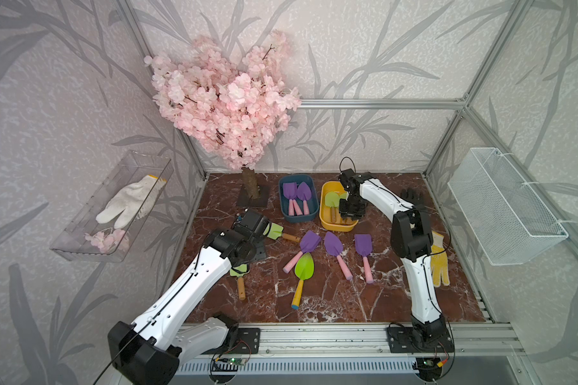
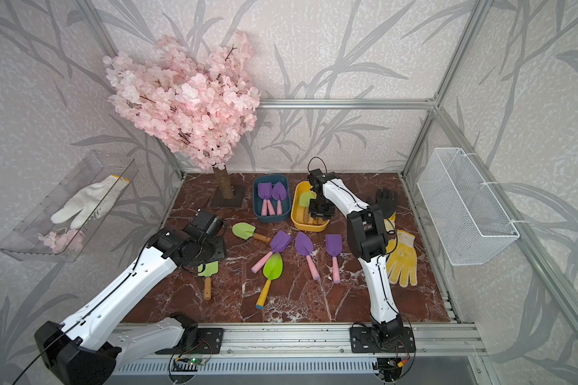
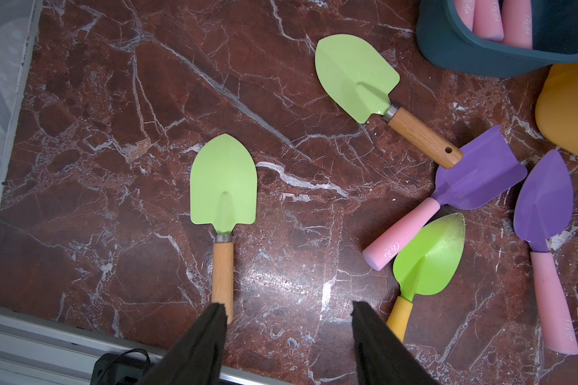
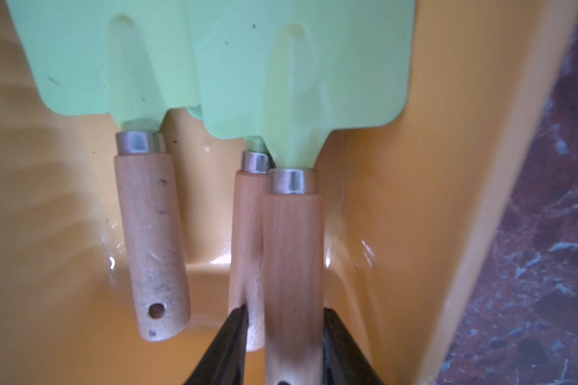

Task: Sort the small shovels by color and place them into the storage box
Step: Place the shovel in the storage box.

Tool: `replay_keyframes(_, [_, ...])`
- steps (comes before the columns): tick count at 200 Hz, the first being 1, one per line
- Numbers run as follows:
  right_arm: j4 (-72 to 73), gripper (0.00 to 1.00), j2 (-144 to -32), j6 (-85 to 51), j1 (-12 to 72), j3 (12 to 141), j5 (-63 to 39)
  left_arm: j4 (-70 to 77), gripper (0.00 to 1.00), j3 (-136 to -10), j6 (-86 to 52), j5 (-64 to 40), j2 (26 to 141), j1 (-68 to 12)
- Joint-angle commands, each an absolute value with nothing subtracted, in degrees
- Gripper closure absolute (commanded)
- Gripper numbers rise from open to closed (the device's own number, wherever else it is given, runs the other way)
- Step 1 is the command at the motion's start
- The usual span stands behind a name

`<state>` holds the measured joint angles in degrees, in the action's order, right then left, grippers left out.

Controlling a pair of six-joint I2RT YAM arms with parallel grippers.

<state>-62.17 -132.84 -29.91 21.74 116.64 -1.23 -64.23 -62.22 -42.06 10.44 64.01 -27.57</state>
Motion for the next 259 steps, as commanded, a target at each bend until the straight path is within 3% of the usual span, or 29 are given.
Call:
replay_keyframes(1, [-64.02, 0.60, -133.57, -29.44, 21.45, 118.47, 0.18, -64.41, 0.37, -63.37, -41.66, 10.80, 63.98, -27.25])
replay_keyframes(174, [-65.96, 0.53, -132.16, -29.18, 21.36, 122.51, 1.67, -64.37, 0.37, -63.17, -41.74, 10.94, 63.46, -27.23])
replay_keyframes(228, [-65.86, 0.53, -124.59, -28.02, 21.53, 124.29, 1.71, -65.21, 0.37, -64.85, -41.27, 10.53, 63.37, -27.24])
replay_keyframes(259, [-61.47, 0.53, -115.07, -26.29, 22.57, 118.45, 0.58, -65.39, 0.37, -64.69, -40.97, 9.86, 62.04, -27.32])
